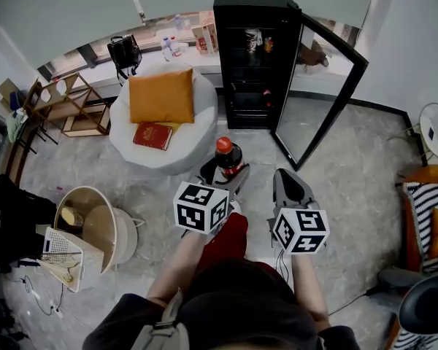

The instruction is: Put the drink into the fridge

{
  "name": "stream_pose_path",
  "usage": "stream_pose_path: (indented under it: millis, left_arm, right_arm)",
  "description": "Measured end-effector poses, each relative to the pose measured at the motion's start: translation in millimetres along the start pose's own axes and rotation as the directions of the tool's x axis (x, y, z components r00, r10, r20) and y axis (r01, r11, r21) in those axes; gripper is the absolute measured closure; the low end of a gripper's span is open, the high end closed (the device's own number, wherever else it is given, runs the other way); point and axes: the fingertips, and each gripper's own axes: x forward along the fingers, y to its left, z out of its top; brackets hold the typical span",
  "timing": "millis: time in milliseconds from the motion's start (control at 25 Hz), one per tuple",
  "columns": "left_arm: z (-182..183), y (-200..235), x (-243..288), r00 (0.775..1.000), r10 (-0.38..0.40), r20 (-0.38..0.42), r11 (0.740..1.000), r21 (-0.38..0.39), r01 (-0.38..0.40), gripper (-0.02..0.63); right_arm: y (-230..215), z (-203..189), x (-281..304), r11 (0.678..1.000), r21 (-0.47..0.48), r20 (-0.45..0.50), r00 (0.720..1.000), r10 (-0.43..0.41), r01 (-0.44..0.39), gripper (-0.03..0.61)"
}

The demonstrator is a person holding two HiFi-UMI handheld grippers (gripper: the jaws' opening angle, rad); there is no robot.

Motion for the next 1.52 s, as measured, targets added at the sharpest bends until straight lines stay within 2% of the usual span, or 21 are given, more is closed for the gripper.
stream_pose_path:
  millis: [960, 1160, 1520]
  left_arm:
    - [59, 145, 181, 0.998, 0.018, -0.055, 0.997, -0.067, -0.021, 0.301]
    - [72, 167, 202, 0.999, 0.021, -0.043, 0.997, -0.070, -0.024, 0.301]
    - [81, 188, 243, 0.998, 0.049, -0.045, 0.995, -0.087, -0.053, 0.300]
  right_arm:
    - [-70, 42, 242, 0.998, 0.047, -0.098, 0.995, 0.034, -0.030, 0.561]
    - [-79, 49, 273, 0.999, 0.047, -0.096, 0.995, 0.023, -0.019, 0.561]
    - [-101, 47, 314, 0.999, 0.013, -0.154, 0.987, 0.042, -0.041, 0.561]
